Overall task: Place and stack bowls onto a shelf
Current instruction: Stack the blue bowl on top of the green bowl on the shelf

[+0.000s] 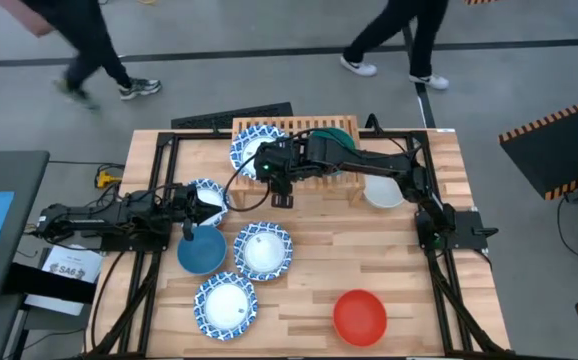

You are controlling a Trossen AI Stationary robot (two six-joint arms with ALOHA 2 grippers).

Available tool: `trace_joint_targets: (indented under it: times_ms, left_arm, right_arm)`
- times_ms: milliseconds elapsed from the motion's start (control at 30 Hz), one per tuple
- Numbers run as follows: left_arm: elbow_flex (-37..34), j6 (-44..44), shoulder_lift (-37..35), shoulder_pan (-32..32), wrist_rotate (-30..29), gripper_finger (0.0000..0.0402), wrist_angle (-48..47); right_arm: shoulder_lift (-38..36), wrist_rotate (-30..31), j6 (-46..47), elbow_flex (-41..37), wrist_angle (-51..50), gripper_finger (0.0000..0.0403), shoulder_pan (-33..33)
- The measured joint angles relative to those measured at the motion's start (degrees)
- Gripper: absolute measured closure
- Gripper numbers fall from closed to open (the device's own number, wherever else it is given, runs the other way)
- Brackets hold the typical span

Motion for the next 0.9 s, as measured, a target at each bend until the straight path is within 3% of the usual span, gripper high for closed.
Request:
trace_joint_targets:
  times_ms: [133, 400, 600, 700, 800, 900]
  left_arm:
    - [-0.01, 0.0, 0.0, 0.0, -0.01, 0.0401, 0.0]
    - [0.01, 0.0, 0.0, 0.0, -0.01, 0.0401, 0.0]
    - [-0.01, -0.01, 0.01, 0.01, 0.0, 0.0401, 0.01]
    - [0.01, 0.0, 0.02, 0.0, -0.01, 0.0401, 0.02]
    - [-0.01, 0.0, 0.01, 0.0, 0.01, 0.0401, 0.02]
    - [0.01, 0.0, 0.01, 0.02, 0.0, 0.0402, 0.0]
  right_arm:
    - [-0.34, -0.24, 0.19, 0.0, -0.16, 0.0163, 0.04]
    - [-3.49, -0.74, 1.67, 0.0, -2.94, 0.0163, 0.65]
    - [-8.0, -7.39, 8.04, 0.02, -9.7, 0.0163, 2.22]
    - [-10.12, -7.54, 9.13, -0.52, -12.9, 0.0163, 4.03]
    - [-14.09, -7.55, 10.42, -5.83, -11.94, 0.0163, 6.45]
    - [-20.88, -6.87, 13.32, -17.04, -7.78, 0.0163, 8.83]
